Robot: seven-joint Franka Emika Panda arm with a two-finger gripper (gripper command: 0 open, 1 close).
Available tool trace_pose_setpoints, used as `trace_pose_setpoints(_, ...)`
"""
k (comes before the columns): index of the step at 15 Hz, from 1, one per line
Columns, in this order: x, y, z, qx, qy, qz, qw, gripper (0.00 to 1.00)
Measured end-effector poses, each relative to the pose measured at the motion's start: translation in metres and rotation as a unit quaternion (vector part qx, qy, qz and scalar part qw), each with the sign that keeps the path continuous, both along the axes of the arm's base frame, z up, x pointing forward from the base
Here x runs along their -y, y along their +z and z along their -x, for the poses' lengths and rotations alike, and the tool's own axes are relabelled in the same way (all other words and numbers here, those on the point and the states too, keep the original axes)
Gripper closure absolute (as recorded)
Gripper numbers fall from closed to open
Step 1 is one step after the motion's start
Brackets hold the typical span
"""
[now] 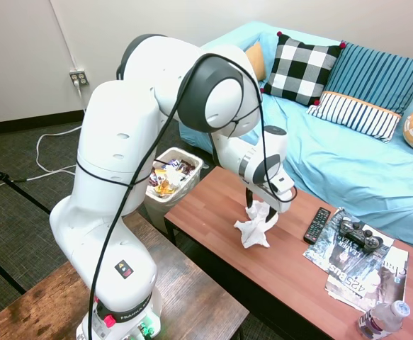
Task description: Throw the tissue in the trash bin
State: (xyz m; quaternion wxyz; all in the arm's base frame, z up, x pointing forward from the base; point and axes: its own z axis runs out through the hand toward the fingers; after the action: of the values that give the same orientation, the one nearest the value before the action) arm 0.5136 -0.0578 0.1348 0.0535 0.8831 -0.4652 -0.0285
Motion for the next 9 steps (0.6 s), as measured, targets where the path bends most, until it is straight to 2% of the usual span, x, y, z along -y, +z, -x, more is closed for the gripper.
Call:
trace_pose_setpoints(3, 0.002, -0.021, -0.001, -0.014, 0.005, -0.004, 0.9999, 0.00)
trace_pose_setpoints(8, 0.015, -0.029, 0.000, -0.019, 0.008, -0.015, 0.9997, 0.00)
trace_pose_setpoints(9, 0.017, -0.032, 0.000, -0.020, 0.008, -0.018, 0.9996, 1.00)
